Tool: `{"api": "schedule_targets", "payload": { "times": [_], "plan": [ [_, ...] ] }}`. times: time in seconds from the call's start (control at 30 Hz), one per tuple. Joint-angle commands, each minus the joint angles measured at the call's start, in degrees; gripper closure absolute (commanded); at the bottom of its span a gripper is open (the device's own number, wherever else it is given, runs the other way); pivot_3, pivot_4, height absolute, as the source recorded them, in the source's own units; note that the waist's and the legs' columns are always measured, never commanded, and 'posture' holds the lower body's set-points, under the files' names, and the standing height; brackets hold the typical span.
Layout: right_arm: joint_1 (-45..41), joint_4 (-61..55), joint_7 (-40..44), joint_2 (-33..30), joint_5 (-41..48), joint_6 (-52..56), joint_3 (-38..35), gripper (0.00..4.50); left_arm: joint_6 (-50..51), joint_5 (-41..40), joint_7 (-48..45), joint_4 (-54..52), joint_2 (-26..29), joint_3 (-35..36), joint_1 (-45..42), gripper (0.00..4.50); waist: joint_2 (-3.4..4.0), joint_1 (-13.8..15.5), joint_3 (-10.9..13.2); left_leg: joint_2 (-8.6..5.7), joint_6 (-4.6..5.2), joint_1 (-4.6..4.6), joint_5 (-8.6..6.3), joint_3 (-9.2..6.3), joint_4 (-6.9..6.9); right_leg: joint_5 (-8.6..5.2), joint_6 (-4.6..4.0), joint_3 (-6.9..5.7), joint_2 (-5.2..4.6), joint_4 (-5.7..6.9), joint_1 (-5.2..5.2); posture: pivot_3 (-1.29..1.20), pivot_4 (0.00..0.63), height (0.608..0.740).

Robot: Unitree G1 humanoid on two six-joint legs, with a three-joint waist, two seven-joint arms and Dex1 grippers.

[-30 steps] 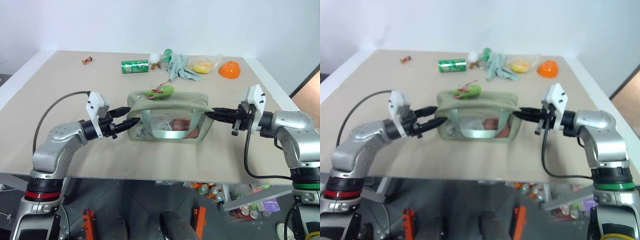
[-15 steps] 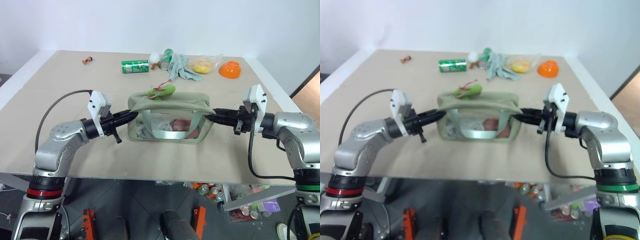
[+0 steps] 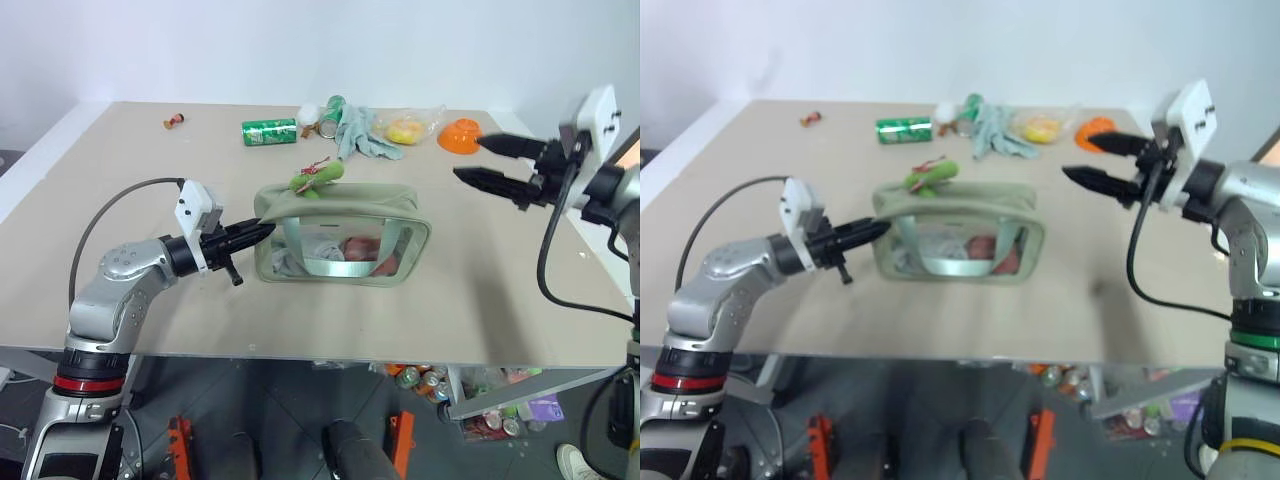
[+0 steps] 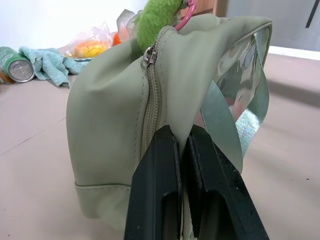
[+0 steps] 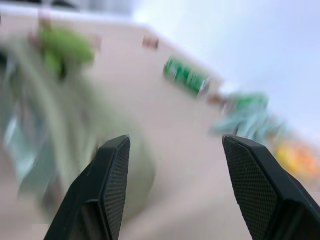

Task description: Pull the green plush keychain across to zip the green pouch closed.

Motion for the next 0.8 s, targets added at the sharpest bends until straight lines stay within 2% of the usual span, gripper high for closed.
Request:
{"api": "schedule_targets", "payload": {
  "times": [0.03,0.17,0.3,0.47,0.8],
  "plan": [
    [-3.6,-3.4,0.0,4.6,-0.7,0.4,5.8,1.48,0.0,0.5,0.0,-1.7,0.3,-0.8,0.3,4.50,0.00,0.0,0.0,0.00,0.00,-0.01,0.00,-0.01,-0.01,0.00,0.01,-0.01,-0.01,0.00,0.00,0.00,0.150,0.740],
    [-8.1,-0.6,2.9,9.4,-2.6,-2.1,11.1,1.48,0.3,0.3,0.5,-2.3,-0.1,-0.9,0.6,4.50,0.07,0.2,0.0,-0.02,0.00,-0.15,0.00,0.01,-0.01,0.07,0.17,-0.01,-0.04,-0.02,-0.10,0.00,0.150,0.740],
    [-13.9,7.3,5.1,13.0,-4.1,-2.7,13.7,1.48,0.4,0.2,0.9,-2.9,-0.4,-1.2,1.0,4.50,0.07,0.5,0.0,-0.09,0.00,-0.59,0.00,0.00,0.01,0.12,0.32,-0.08,-0.17,-0.05,-0.50,0.00,0.150,0.740],
    [-18.4,14.1,8.9,15.7,-7.2,-8.1,15.9,0.02,0.2,0.3,1.0,-3.3,-0.4,-1.6,1.7,4.50,0.07,0.4,0.0,-0.11,0.02,-0.60,-0.02,0.01,-0.06,0.08,0.35,-0.10,-0.21,-0.07,-0.53,0.00,0.150,0.740],
    [-21.9,22.3,13.2,22.2,-11.8,-17.0,18.7,0.02,-0.3,0.5,1.1,-2.6,-0.8,-1.8,1.4,4.50,0.08,0.4,0.0,-0.11,0.02,-0.59,-0.02,-0.04,-0.07,0.09,0.34,-0.15,-0.21,-0.06,-0.52,0.00,0.150,0.740]
  ]
}}
